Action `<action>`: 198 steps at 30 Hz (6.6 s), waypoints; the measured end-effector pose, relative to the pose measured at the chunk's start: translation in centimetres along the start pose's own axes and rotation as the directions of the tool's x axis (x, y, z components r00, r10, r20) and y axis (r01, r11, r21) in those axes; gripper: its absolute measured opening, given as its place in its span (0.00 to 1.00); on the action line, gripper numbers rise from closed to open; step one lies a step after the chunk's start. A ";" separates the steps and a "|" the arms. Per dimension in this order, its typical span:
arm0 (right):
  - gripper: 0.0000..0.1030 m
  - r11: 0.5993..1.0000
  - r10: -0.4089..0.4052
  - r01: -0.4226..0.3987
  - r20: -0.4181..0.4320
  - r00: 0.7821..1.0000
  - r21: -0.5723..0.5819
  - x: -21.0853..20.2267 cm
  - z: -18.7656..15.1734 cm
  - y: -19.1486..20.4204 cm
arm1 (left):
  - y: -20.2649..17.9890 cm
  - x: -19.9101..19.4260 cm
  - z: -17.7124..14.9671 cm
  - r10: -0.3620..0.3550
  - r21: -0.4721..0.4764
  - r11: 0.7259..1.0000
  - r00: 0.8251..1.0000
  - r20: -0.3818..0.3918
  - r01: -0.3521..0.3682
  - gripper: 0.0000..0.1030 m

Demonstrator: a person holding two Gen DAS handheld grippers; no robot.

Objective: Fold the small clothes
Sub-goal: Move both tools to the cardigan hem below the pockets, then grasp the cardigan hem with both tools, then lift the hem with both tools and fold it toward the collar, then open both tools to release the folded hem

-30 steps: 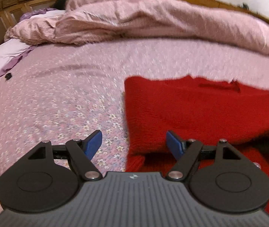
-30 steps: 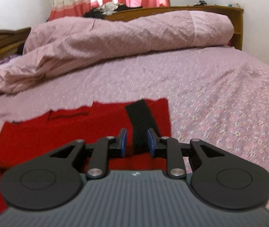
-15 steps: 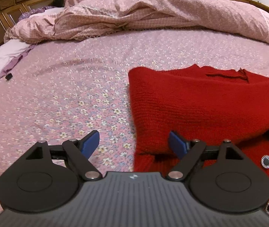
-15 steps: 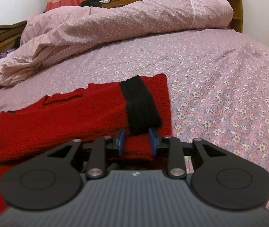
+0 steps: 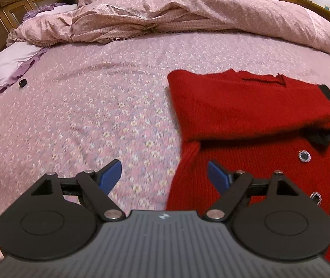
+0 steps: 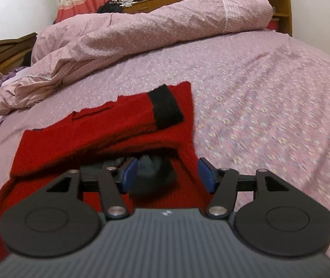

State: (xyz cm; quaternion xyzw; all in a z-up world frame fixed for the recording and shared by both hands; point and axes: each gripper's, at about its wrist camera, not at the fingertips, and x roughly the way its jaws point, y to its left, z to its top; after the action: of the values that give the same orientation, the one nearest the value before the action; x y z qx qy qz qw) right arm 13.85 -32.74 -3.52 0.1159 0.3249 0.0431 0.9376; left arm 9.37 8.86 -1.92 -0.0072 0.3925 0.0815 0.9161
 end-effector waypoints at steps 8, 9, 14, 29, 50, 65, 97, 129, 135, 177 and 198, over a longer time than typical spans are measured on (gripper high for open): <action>0.58 1.000 -0.014 0.014 -0.012 1.000 -0.015 -3.3 -1.7 -0.3 | 0.0 -2.6 -2.6 -0.031 0.009 0.999 0.999 -0.016 0.031 0.82; 0.58 1.000 -0.015 0.015 -0.011 1.000 -0.018 -3.6 -1.8 -0.3 | 0.0 -3.0 -3.0 -0.032 0.008 0.999 0.999 -0.015 0.032 0.82; 0.58 1.000 -0.015 0.014 -0.032 0.999 -0.013 -5.2 -2.7 -0.7 | -0.1 -4.4 -4.8 -0.037 0.012 0.999 0.999 -0.013 0.037 0.82; 0.58 0.997 -0.072 0.071 -0.168 0.983 -0.016 -6.9 -6.3 -3.2 | 0.8 -5.1 -8.8 -0.108 -0.011 0.994 0.988 -0.109 0.108 0.82; 0.60 0.997 -0.036 0.021 -0.207 0.978 -0.074 -8.5 -8.1 -2.6 | 0.4 -5.5 -11.3 -0.340 -0.066 0.941 0.917 -0.209 0.333 0.82; 0.60 0.995 0.097 -0.100 -0.217 0.971 -0.002 -8.5 -8.2 -2.9 | 0.3 -4.7 -11.6 -0.377 -0.096 0.926 0.903 -0.208 0.365 0.82; 0.60 0.967 0.252 -0.252 -0.242 0.937 0.034 -7.1 -9.2 -2.8 | -2.9 -1.8 -12.0 -0.347 0.021 0.933 0.911 -0.221 0.360 0.81; 0.10 0.900 0.424 -0.405 -0.112 0.899 0.159 -6.8 -6.5 -2.4 | 1.7 -4.6 -9.2 -0.422 -0.193 0.895 0.904 -0.071 0.403 0.12; 0.10 0.880 0.457 -0.445 -0.044 0.888 0.166 -6.3 -4.2 -1.8 | 2.5 -5.5 -6.0 -0.447 -0.224 0.870 0.894 0.019 0.440 0.11; 0.11 0.921 0.290 -0.299 0.074 0.954 0.248 12.1 6.2 -2.4 | 1.1 10.0 9.3 -0.258 -0.262 0.928 0.964 0.064 0.266 0.12; 0.58 0.979 0.205 -0.202 0.094 0.974 -0.040 6.6 4.8 -1.7 | 2.0 2.7 7.6 -0.189 -0.014 0.981 0.974 0.127 0.192 0.73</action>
State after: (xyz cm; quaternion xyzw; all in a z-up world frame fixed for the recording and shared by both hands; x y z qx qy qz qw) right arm 21.97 -34.27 -4.23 0.1364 0.2641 0.1381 0.9447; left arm 16.33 11.83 1.47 -0.0514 0.3307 -0.0012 0.9423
